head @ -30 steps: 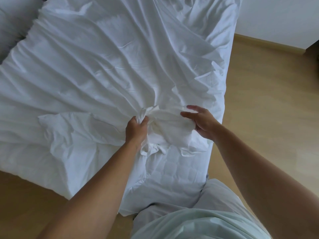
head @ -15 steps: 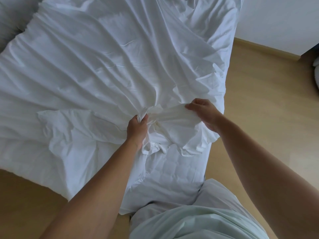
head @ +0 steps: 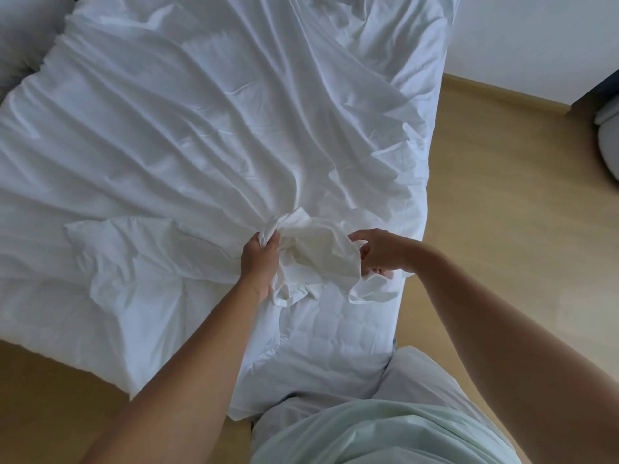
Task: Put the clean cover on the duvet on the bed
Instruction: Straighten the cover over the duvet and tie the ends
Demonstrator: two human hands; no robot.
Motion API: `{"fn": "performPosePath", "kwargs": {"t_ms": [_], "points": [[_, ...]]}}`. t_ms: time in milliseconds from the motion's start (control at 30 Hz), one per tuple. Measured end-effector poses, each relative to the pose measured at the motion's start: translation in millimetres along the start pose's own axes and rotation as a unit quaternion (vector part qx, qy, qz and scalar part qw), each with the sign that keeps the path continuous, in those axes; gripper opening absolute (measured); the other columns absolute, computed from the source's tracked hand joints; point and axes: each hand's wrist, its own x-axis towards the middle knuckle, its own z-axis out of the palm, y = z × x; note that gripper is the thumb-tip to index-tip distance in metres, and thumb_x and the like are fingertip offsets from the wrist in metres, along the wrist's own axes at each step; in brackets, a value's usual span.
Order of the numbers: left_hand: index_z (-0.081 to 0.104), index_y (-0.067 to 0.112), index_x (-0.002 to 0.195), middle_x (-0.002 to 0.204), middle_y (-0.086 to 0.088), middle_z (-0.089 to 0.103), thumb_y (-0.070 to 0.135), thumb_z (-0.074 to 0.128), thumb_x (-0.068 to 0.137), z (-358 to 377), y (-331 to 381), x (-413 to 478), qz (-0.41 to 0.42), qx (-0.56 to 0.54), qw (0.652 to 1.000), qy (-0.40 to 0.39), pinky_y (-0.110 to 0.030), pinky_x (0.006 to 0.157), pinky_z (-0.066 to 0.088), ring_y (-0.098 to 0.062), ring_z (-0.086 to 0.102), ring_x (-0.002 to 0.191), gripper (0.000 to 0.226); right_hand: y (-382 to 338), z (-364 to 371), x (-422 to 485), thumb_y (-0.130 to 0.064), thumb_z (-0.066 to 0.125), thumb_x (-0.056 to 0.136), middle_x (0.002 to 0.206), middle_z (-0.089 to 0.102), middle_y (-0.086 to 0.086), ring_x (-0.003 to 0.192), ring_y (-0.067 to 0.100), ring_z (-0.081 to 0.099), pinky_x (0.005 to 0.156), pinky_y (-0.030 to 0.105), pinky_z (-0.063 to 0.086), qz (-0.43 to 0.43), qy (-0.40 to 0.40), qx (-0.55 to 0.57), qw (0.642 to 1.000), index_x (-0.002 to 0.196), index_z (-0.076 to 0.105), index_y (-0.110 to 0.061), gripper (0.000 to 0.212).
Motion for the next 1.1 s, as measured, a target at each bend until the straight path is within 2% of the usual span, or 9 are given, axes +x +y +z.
{"fn": "performPosePath", "kwargs": {"t_ms": [167, 333, 433, 533, 600, 700, 833, 967, 1100], "points": [[0.066, 0.013, 0.1, 0.1, -0.012, 0.07, 0.036, 0.057, 0.101, -2, -3, -4, -0.006, -0.018, 1.0, 0.012, -0.042, 0.089, 0.055, -0.028, 0.066, 0.093, 0.025, 31, -5, 0, -0.004, 0.062, 0.078, 0.07, 0.068, 0.01, 0.043, 0.015, 0.06, 0.043, 0.023, 0.048, 0.097, 0.106, -0.004, 0.99, 0.153, 0.03, -0.022, 0.084], [0.068, 0.01, 0.108, 0.109, -0.016, 0.071, 0.034, 0.057, 0.102, 1, -4, -10, -0.01, -0.021, 1.0, 0.017, -0.047, 0.095, 0.054, -0.033, 0.068, 0.104, 0.027, 72, -8, -2, -0.016, 0.053, 0.086, 0.07, 0.067, 0.001, 0.064, 0.019, 0.064, 0.056, 0.028, 0.052, 0.123, 0.354, 0.085, 0.923, 0.111, 0.067, -0.016, 0.029], [0.068, 0.011, 0.107, 0.107, -0.014, 0.072, 0.035, 0.057, 0.102, 4, -3, -14, -0.009, -0.021, 1.0, 0.021, -0.043, 0.091, 0.055, -0.031, 0.068, 0.102, 0.027, 73, -4, -7, -0.013, 0.05, 0.087, 0.078, 0.062, -0.006, 0.072, 0.017, 0.062, 0.053, 0.023, 0.04, 0.12, 0.445, 0.132, 0.878, 0.1, 0.068, -0.016, 0.023], [0.067, 0.016, 0.103, 0.105, -0.01, 0.072, 0.037, 0.057, 0.101, 5, -1, -15, -0.006, -0.023, 0.999, 0.024, -0.04, 0.089, 0.055, -0.028, 0.068, 0.101, 0.023, 57, 0, -18, -0.017, 0.057, 0.088, 0.082, 0.066, -0.002, 0.081, 0.024, 0.063, 0.068, 0.029, 0.045, 0.076, 0.54, 0.135, 0.827, 0.098, 0.069, -0.015, 0.016], [0.066, 0.021, 0.097, 0.102, -0.007, 0.072, 0.037, 0.057, 0.101, 6, -1, -16, -0.004, -0.027, 0.999, 0.024, -0.042, 0.091, 0.056, -0.027, 0.069, 0.101, 0.018, 35, 11, -21, -0.023, 0.065, 0.089, 0.072, 0.068, -0.005, 0.073, 0.019, 0.066, 0.065, 0.029, 0.047, -0.004, 0.479, 0.163, 0.862, 0.086, 0.071, -0.015, 0.01], [0.065, 0.024, 0.095, 0.098, -0.002, 0.071, 0.034, 0.057, 0.101, 10, 0, -25, 0.015, -0.029, 0.999, 0.04, -0.045, 0.094, 0.056, -0.026, 0.069, 0.099, 0.014, -7, 45, -19, -0.033, 0.07, 0.093, 0.075, 0.075, 0.002, 0.069, 0.019, 0.073, 0.067, 0.035, 0.056, -0.1, 0.232, 0.216, 0.943, 0.081, 0.074, -0.014, 0.022], [0.067, 0.018, 0.109, 0.105, -0.003, 0.073, 0.039, 0.052, 0.099, 23, 7, -58, 0.075, -0.027, 0.997, -0.008, -0.047, 0.093, 0.056, -0.022, 0.069, 0.099, 0.027, -45, 85, -4, -0.055, 0.074, 0.085, 0.096, 0.077, 0.008, 0.086, 0.023, 0.074, 0.081, 0.036, 0.059, -0.063, 0.066, 0.379, 0.921, 0.104, 0.076, -0.008, 0.051], [0.064, 0.006, 0.102, 0.102, -0.002, 0.072, 0.03, 0.042, 0.089, 32, 7, -85, 0.09, -0.064, 0.968, -0.224, -0.02, 0.076, 0.056, -0.005, 0.07, 0.092, 0.035, -43, 90, 4, -0.042, 0.087, 0.072, 0.095, 0.077, 0.014, 0.087, 0.028, 0.076, 0.074, 0.038, 0.062, 0.008, 0.087, 0.508, 0.857, 0.109, 0.072, -0.004, 0.056], [0.071, 0.013, 0.114, 0.127, 0.0, 0.06, 0.017, 0.051, 0.089, 10, -5, -84, 0.173, 0.135, 0.952, -0.215, -0.015, 0.09, 0.047, 0.005, 0.057, 0.105, 0.032, -21, 90, 8, -0.02, 0.079, 0.073, 0.096, 0.074, 0.014, 0.085, 0.03, 0.074, 0.067, 0.039, 0.062, 0.028, 0.203, 0.449, 0.87, 0.109, 0.063, -0.008, 0.041]]}}
